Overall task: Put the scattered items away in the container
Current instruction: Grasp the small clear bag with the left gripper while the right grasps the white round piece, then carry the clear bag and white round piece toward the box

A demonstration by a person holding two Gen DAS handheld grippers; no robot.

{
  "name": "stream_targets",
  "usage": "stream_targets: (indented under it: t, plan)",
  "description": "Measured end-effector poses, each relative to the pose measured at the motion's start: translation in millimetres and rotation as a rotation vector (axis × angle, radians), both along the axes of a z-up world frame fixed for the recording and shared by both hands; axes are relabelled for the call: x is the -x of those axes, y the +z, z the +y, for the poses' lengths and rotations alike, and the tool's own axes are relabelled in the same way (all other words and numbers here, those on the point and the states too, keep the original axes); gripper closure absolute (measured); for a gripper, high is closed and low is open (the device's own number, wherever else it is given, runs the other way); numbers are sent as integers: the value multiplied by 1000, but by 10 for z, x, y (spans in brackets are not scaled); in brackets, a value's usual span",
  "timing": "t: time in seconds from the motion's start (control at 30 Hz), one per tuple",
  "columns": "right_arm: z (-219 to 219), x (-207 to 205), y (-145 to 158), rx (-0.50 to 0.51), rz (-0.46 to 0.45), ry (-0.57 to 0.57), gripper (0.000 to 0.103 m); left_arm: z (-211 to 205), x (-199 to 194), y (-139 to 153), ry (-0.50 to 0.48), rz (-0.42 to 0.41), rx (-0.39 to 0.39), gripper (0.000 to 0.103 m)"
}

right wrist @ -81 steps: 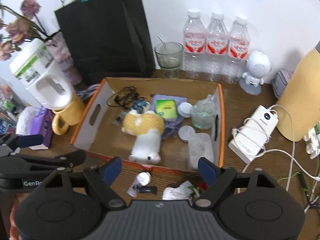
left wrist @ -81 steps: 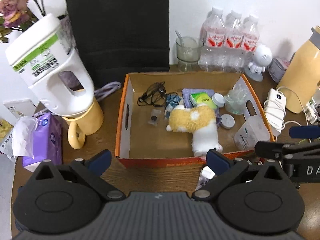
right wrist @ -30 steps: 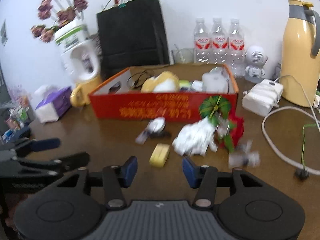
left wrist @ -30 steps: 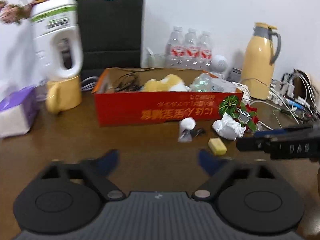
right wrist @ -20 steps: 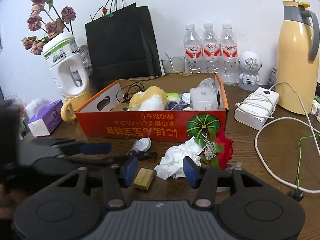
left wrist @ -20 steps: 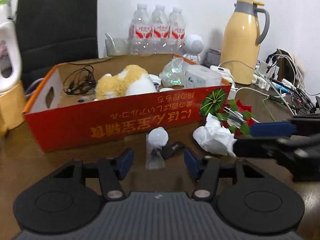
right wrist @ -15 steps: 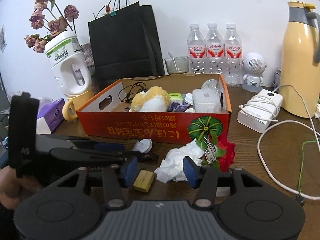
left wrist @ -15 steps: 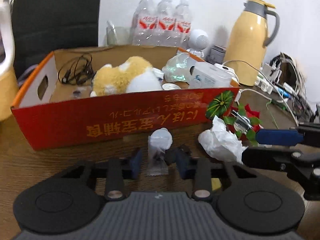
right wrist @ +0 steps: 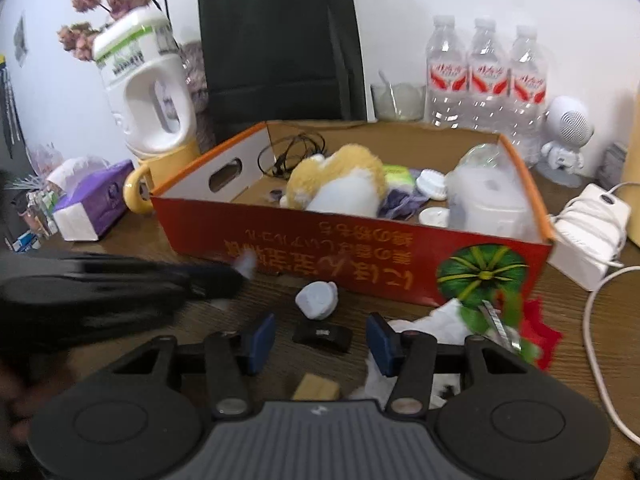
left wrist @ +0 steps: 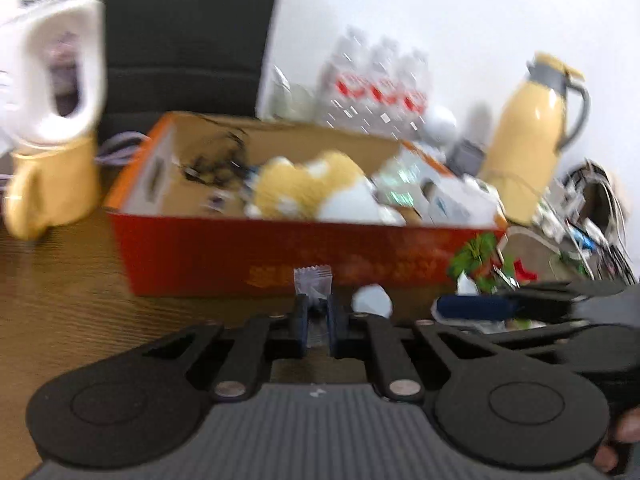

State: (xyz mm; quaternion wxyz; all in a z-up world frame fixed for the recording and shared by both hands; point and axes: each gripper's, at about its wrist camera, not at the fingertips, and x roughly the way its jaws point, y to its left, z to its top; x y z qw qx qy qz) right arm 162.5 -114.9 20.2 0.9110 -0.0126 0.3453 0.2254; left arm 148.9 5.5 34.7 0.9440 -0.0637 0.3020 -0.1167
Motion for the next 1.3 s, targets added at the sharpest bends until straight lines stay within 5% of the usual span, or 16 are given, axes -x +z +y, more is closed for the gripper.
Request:
stream_targets:
  t: [0.13, 0.37, 0.63, 0.9, 1.3]
  plan:
    - [195, -152, -85, 34, 14, -29, 54, 81, 165, 82, 45, -42, -10, 94]
    - [440, -204, -159, 137, -44, -31, 75, 143, 254, 108, 68, -54, -5, 94]
    - [501, -21, -104, 160, -98, 5, 75, 155, 448, 202, 99, -101, -11, 94]
    - [216, 705, 351, 51, -235, -77, 75, 88, 974, 223, 140, -165, -89, 95]
    - [-302, 2006, 330, -28, -320, -195, 75, -195, 2088, 229, 158, -292, -157, 94]
